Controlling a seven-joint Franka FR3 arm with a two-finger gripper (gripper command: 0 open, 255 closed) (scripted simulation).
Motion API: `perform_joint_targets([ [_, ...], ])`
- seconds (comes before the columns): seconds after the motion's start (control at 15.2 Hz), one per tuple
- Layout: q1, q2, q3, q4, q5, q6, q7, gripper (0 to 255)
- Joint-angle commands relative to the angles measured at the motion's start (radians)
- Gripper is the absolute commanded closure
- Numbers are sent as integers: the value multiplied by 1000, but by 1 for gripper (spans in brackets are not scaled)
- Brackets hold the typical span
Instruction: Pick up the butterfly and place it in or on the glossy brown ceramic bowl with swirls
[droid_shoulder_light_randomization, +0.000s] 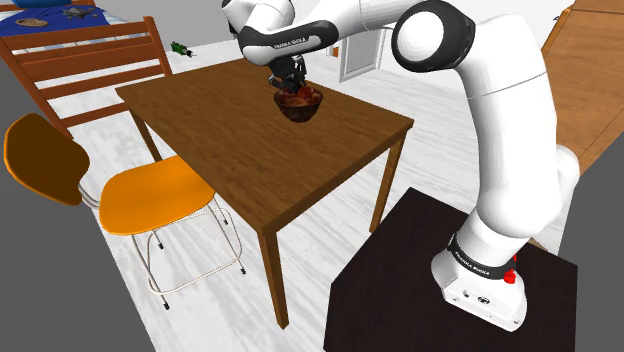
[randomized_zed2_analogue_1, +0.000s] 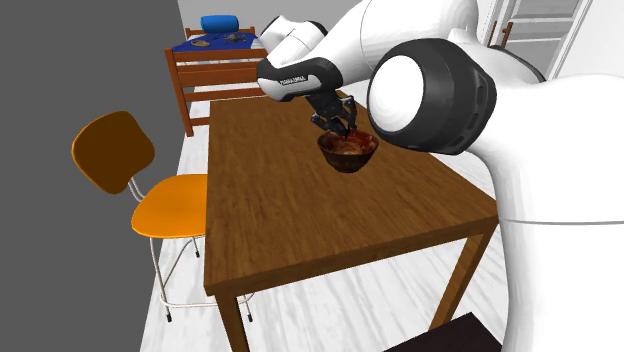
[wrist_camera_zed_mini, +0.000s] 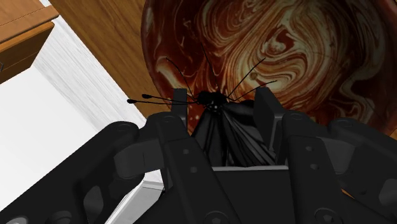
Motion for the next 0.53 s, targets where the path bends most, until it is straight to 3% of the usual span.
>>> perform_joint_targets([
  [0.0, 0, 0, 0, 0, 0, 0, 0, 255],
  [0.07, 0, 0, 0, 0, 0, 0, 0, 255],
  [0.13, 0, 0, 0, 0, 0, 0, 0, 0],
  [0.46, 0, 0, 0, 0, 0, 0, 0, 0],
])
